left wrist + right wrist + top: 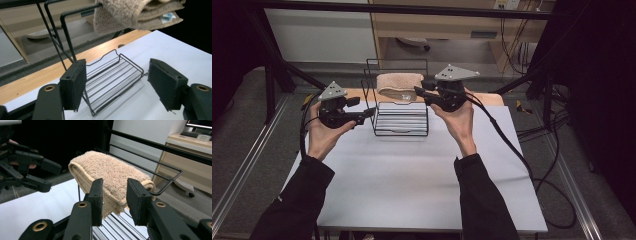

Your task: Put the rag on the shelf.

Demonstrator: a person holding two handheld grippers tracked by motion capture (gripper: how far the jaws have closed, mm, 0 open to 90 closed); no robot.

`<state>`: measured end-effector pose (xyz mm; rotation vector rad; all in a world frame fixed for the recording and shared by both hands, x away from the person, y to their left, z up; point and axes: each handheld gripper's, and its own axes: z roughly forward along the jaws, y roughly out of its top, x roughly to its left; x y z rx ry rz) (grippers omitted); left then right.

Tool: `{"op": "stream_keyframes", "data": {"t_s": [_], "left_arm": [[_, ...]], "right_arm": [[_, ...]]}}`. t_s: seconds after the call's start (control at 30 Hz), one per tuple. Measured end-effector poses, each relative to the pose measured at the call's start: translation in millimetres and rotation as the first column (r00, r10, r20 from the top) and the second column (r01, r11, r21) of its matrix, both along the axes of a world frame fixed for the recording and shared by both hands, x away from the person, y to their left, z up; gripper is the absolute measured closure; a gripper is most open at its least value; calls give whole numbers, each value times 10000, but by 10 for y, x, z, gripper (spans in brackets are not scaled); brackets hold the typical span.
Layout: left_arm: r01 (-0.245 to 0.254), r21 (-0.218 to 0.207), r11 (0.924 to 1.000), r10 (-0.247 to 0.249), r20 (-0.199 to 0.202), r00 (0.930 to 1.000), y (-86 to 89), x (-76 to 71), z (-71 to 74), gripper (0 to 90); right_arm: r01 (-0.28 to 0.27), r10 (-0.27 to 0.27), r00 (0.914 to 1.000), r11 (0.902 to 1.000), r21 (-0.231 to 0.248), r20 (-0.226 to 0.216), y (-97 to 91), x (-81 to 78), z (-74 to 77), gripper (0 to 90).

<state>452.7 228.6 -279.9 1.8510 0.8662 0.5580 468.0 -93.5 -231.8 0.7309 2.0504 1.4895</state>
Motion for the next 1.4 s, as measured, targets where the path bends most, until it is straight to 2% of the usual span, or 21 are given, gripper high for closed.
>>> {"op": "stream_keyframes", "data": {"t_s": [0.17,0.27,0.33,0.5,0.57,0.73,0.9,0.97,1.2,1.4], "left_arm": [[42,-5,10000,-42,-61,10000,43,-28,-42,278],[77,-30,10000,-77,-71,9999,61,-62,-71,256],[125,12,9999,-124,-90,9999,75,-87,-97,234],[143,96,9999,-141,-215,9997,110,-151,-192,205],[134,98,9999,-132,-263,9996,122,-177,-237,195],[115,118,9999,-109,-509,9986,171,-245,-389,178],[37,234,9997,-17,-837,9965,200,-303,-568,140],[50,150,9999,-35,-1001,9950,211,-326,-645,134],[238,130,9996,-218,-1355,9905,269,-445,-909,99],[311,182,9994,-278,-1612,9865,330,-542,-1093,81]], "right_arm": [[48,-49,10000,10000,60,78,-19,-29,13,598],[93,-93,10000,9998,188,3,-51,-52,10,507],[140,-138,9998,9997,202,-128,-74,-71,-2,416],[186,-176,9988,9996,198,-459,-152,-115,-92,270],[210,-197,9979,9996,200,-613,-193,-130,-157,210],[328,-312,9949,9994,149,-960,-352,-188,-354,128],[441,-421,9902,9989,127,-1331,-553,-248,-554,74],[494,-469,9878,9987,130,-1483,-633,-280,-636,55],[664,-690,9745,9976,-195,-2137,-931,-436,-986,16],[1055,-1103,9569,9939,-322,-2688,-1216,-574,-1301,6]]}}
